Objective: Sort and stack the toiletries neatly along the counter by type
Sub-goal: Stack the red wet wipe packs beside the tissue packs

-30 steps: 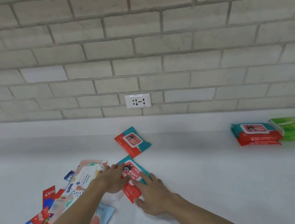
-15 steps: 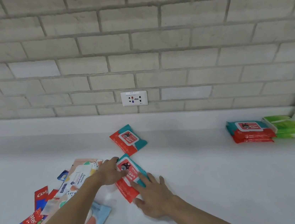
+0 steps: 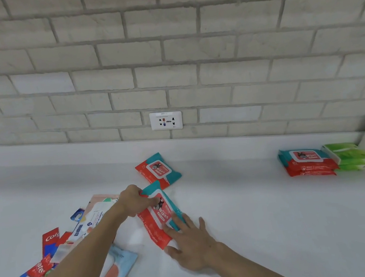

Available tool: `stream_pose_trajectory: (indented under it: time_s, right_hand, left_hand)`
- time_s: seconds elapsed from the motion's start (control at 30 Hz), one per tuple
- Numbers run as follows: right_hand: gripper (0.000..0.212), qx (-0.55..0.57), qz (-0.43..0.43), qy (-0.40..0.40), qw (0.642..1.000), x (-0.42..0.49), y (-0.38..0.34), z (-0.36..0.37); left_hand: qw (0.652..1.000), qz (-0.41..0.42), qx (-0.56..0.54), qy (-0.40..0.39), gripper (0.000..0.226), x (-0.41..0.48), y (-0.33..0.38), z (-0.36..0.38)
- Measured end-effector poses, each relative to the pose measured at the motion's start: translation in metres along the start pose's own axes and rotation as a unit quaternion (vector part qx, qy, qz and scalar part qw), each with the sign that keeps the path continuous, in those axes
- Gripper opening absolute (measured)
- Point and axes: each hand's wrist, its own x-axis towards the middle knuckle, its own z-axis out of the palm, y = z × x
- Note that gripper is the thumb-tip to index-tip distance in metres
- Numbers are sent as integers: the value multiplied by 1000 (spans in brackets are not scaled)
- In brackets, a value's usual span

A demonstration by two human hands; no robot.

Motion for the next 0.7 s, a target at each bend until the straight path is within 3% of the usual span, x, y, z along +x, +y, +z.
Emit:
stream_pose_trajectory:
  time_s: [0.2,0.37,0.53,0.7]
  right_hand:
    - [67,36,5,11,999,-6,1,1]
    - [50,175,8,114,978,-18,7,1]
    - [32,381,47,216,898,-29,22,-4]
    - [34,577,86,256,771,-43,51,-21]
  left_hand:
    - [998,55,1,-25,49,-13,10,-1]
    - [994,112,2,-7,47,-27,20,6]
    - [989,109,-101,3,44,-35,37,13]
    - [977,100,-190,8,44,-43,65,25]
